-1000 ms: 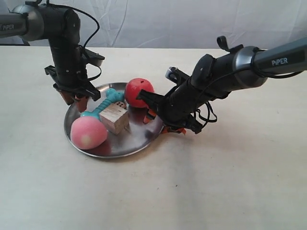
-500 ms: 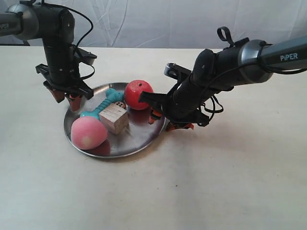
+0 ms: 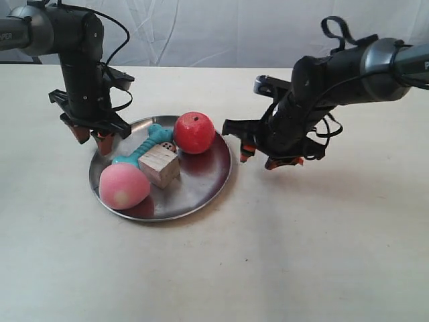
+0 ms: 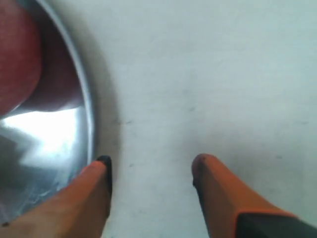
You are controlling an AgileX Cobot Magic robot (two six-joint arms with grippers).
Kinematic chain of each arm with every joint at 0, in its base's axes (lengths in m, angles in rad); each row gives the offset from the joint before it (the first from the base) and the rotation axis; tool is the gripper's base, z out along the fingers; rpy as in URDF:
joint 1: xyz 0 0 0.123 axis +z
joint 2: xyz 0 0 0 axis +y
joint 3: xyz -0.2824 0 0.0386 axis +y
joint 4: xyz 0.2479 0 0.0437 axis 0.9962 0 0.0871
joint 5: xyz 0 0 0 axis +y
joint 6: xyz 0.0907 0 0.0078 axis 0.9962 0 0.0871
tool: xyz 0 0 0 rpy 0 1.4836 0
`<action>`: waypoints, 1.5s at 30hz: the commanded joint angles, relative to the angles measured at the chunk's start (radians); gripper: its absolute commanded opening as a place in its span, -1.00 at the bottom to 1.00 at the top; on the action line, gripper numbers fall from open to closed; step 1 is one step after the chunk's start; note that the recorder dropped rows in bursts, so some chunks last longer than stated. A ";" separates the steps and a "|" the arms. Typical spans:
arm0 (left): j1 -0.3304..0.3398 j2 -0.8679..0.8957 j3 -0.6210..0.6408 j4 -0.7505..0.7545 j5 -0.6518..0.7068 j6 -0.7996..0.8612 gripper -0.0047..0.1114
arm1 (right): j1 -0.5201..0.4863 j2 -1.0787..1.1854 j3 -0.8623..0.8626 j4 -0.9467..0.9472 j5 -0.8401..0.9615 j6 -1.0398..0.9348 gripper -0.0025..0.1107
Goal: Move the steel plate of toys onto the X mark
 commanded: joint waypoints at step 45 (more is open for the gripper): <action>0.057 -1.432 1.193 -0.806 -0.928 0.491 -0.91 | 0.062 -1.118 0.652 -0.310 -0.223 0.005 -0.96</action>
